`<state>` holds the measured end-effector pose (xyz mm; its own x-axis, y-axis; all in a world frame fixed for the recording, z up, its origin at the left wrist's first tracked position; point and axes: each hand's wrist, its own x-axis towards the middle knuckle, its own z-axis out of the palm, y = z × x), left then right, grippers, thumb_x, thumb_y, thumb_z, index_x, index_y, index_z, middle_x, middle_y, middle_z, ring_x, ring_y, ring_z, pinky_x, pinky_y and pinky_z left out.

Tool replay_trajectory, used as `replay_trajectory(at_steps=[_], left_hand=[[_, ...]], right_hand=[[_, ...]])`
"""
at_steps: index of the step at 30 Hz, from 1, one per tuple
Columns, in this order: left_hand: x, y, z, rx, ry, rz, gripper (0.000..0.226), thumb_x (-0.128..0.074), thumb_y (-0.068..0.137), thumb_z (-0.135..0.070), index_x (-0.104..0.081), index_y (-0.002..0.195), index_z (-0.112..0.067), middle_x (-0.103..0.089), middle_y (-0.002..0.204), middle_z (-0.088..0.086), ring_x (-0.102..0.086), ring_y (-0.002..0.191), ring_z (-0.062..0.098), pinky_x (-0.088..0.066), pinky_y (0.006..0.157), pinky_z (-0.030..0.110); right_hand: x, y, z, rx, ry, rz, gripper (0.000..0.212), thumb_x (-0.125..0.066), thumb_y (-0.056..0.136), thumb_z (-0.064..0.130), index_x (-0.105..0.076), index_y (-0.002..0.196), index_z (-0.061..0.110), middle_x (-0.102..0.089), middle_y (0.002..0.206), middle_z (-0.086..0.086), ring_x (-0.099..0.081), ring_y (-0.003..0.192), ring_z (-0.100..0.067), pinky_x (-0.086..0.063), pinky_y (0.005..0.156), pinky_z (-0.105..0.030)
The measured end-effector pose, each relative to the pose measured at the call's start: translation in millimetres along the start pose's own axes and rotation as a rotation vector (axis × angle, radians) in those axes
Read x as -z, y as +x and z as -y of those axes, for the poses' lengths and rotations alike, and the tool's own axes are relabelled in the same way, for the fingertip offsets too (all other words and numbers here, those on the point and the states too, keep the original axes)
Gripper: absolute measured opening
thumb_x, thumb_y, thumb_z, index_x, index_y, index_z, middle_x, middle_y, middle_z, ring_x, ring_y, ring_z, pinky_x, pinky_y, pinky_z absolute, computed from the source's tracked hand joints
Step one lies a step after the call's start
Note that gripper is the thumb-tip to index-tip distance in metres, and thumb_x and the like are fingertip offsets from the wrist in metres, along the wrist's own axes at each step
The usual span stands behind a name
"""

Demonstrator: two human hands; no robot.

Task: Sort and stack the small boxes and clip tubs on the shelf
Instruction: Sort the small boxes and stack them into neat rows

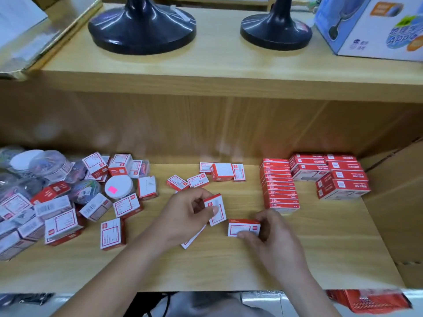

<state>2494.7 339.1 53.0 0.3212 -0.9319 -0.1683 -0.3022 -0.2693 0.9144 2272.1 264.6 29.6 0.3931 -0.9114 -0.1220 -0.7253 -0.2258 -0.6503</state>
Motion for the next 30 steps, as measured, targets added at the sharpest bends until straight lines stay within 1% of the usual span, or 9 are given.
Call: replay_trajectory(at_steps=[5,8,10,13,17,20,23,26,30], left_hand=[[-4.6,-1.8,2.0,-0.014,-0.085,0.004,0.015,-0.073,0.092,-0.013,-0.071,0.1,-0.026,-0.074,0.081,0.01,-0.069,0.077,0.036,-0.057,0.069,0.047],[-7.7,-0.7,1.5,-0.007,-0.115,-0.049,0.035,-0.08,0.083,-0.006,-0.066,0.104,-0.03,-0.071,0.082,0.002,-0.066,0.071,0.022,-0.06,0.074,0.049],[-9.7,-0.4,0.2,-0.048,-0.107,-0.063,0.036,-0.084,0.077,-0.001,-0.067,0.097,-0.025,-0.067,0.078,0.002,-0.059,0.066,0.014,-0.056,0.066,0.035],[-21.6,-2.6,-9.0,-0.294,0.143,0.002,0.023,-0.08,0.081,-0.008,-0.075,0.093,-0.027,-0.068,0.08,-0.011,-0.06,0.073,0.002,-0.046,0.068,0.016],[-43.1,3.6,-3.9,-0.601,0.46,0.072,0.023,-0.069,0.092,-0.018,-0.073,0.112,-0.028,-0.067,0.096,-0.011,-0.058,0.089,0.013,-0.05,0.081,0.031],[-52.5,9.7,-1.9,-0.68,0.486,0.057,0.015,-0.068,0.094,-0.016,-0.071,0.107,-0.022,-0.064,0.099,-0.006,-0.059,0.091,0.017,-0.051,0.08,0.036],[-53.5,11.9,-5.9,-0.656,0.499,0.108,0.012,-0.065,0.093,-0.015,-0.07,0.103,-0.021,-0.062,0.099,-0.007,-0.059,0.092,0.014,-0.052,0.08,0.035],[-33.5,21.9,-12.7,-0.591,0.397,0.145,0.019,-0.064,0.093,-0.011,-0.071,0.108,-0.019,-0.063,0.11,-0.011,-0.061,0.099,0.004,-0.05,0.086,0.021],[15.5,63.9,-7.7,-0.461,0.593,-0.222,0.025,-0.063,0.09,-0.023,-0.069,0.113,-0.027,-0.063,0.111,-0.01,-0.062,0.102,0.016,-0.054,0.084,0.037]], right_hand=[[3.8,1.0,-2.2,0.011,0.149,-0.025,0.031,-0.084,0.077,0.022,-0.057,0.087,0.033,-0.066,0.071,0.016,-0.062,0.065,-0.006,-0.053,0.065,-0.032],[3.8,0.4,-2.7,0.034,0.173,-0.095,0.035,-0.081,0.079,0.014,-0.057,0.085,0.039,-0.068,0.072,0.014,-0.063,0.068,-0.005,-0.048,0.061,-0.016],[-0.3,4.6,-1.2,0.029,0.194,-0.131,0.035,-0.08,0.08,0.014,-0.056,0.085,0.039,-0.068,0.071,0.014,-0.062,0.066,-0.005,-0.046,0.059,-0.015],[-6.2,11.5,1.0,0.04,0.244,-0.127,0.031,-0.078,0.081,0.011,-0.063,0.094,0.036,-0.07,0.081,0.013,-0.065,0.073,-0.003,-0.054,0.07,-0.024],[-6.9,8.7,-4.3,0.117,0.337,-0.021,0.053,-0.062,0.073,-0.003,-0.063,0.102,0.042,-0.068,0.092,0.007,-0.067,0.08,-0.009,-0.055,0.074,-0.028],[-6.0,9.2,-4.6,0.153,0.355,0.024,0.056,-0.074,0.071,0.004,-0.061,0.108,0.045,-0.064,0.097,0.007,-0.066,0.078,-0.013,-0.057,0.073,-0.03],[-4.6,14.3,-4.6,0.2,0.285,0.031,0.048,-0.084,0.071,0.014,-0.066,0.11,0.036,-0.062,0.096,0.011,-0.064,0.076,-0.011,-0.055,0.073,-0.029],[-4.1,21.5,-8.4,0.189,0.248,0.057,0.033,-0.082,0.075,0.019,-0.066,0.1,0.034,-0.066,0.089,0.01,-0.064,0.075,-0.009,-0.055,0.071,-0.031],[-2.8,22.7,-6.9,0.176,0.159,-0.007,0.028,-0.079,0.077,0.017,-0.062,0.092,0.035,-0.062,0.086,0.015,-0.06,0.073,-0.005,-0.051,0.066,-0.025]])
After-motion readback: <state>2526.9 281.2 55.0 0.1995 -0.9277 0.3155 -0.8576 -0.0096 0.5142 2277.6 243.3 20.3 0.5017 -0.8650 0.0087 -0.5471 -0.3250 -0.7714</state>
